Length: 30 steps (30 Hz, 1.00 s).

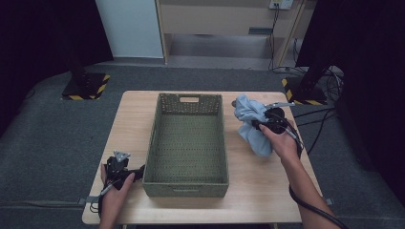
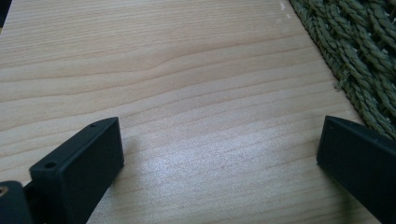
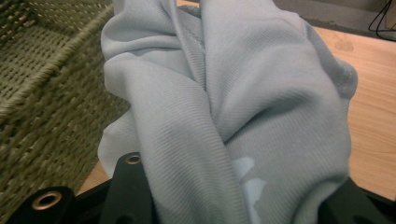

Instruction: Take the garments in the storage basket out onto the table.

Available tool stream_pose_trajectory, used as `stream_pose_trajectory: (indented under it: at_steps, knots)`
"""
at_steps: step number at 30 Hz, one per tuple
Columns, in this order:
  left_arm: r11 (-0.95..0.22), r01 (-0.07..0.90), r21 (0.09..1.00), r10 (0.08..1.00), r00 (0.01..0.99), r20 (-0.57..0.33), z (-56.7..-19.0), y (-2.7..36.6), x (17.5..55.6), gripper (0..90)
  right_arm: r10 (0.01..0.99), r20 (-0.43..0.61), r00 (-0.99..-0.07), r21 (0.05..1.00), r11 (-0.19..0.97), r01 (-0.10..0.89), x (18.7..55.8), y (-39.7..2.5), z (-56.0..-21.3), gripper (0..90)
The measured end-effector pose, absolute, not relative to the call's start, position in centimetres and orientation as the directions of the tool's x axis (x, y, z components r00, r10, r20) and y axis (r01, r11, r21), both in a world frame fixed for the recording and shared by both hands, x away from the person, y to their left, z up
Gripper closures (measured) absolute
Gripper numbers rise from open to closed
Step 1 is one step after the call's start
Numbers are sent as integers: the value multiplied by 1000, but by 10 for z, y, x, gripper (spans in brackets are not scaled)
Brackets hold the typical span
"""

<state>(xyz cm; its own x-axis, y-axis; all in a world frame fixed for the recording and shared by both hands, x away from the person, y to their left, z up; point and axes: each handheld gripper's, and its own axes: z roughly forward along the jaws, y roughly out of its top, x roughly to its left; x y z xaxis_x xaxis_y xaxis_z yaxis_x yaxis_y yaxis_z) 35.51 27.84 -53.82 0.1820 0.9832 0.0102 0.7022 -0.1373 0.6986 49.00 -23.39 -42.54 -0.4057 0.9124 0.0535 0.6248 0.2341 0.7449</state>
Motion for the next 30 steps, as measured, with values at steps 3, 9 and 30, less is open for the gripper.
stream_pose_trajectory:
  at_steps: [3, 9, 30]
  knots:
    - [-138, 702, 698, 983, 183, 10, -538, 278, 355, 0, 913, 55, -404, 736, 237, 634, 495, -233, -431, 557]
    - [-138, 702, 699, 983, 183, 10, -538, 278, 355, 0, 914, 55, -402, 711, 247, 659, 506, -231, -443, 557]
    - [-137, 701, 700, 983, 182, 10, -538, 278, 355, 0, 920, 101, -378, 677, 215, 704, 521, -234, -463, 555]
